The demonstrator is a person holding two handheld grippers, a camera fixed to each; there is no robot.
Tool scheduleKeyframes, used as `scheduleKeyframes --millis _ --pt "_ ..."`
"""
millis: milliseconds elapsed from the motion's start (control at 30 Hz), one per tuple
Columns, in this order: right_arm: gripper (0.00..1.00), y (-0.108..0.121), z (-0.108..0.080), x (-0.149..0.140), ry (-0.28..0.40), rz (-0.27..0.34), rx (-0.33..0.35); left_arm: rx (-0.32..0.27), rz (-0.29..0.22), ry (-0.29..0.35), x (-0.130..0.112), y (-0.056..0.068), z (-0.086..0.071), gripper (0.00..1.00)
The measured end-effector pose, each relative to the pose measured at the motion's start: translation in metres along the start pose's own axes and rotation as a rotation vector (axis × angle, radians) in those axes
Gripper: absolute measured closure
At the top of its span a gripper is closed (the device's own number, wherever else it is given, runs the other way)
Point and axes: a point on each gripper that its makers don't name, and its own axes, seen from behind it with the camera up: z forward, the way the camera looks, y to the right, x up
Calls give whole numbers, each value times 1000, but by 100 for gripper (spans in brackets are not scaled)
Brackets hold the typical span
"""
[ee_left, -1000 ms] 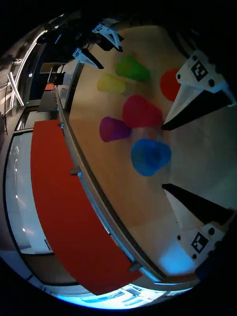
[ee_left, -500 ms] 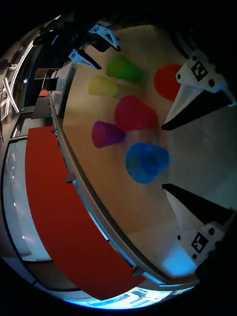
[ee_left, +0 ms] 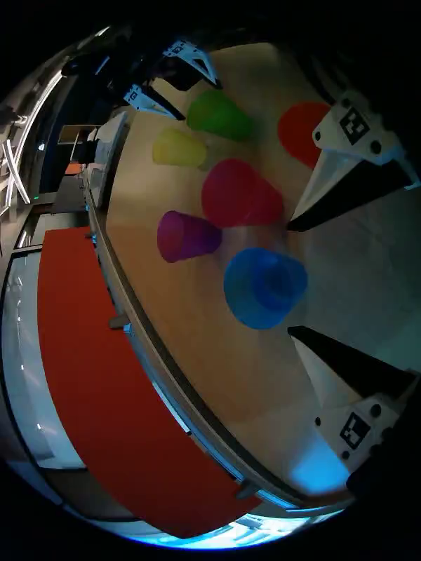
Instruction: Pour water
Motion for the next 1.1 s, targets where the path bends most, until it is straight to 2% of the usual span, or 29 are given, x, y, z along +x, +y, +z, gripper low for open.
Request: scheduleKeyframes --millis 500,900,1067,1100 --pt "1 -1 20 1 -2 -5 11 -9 15 -14 2 -3 24 0" --pt "1 0 27 1 -2 -2 17 -7 46 -16 8 -6 35 0" --pt "1 0 28 1 -2 -6 18 -4 41 -18 9 -7 37 4" --pt "1 0 28 1 -2 -7 18 -5 37 -18 9 -7 38 7"
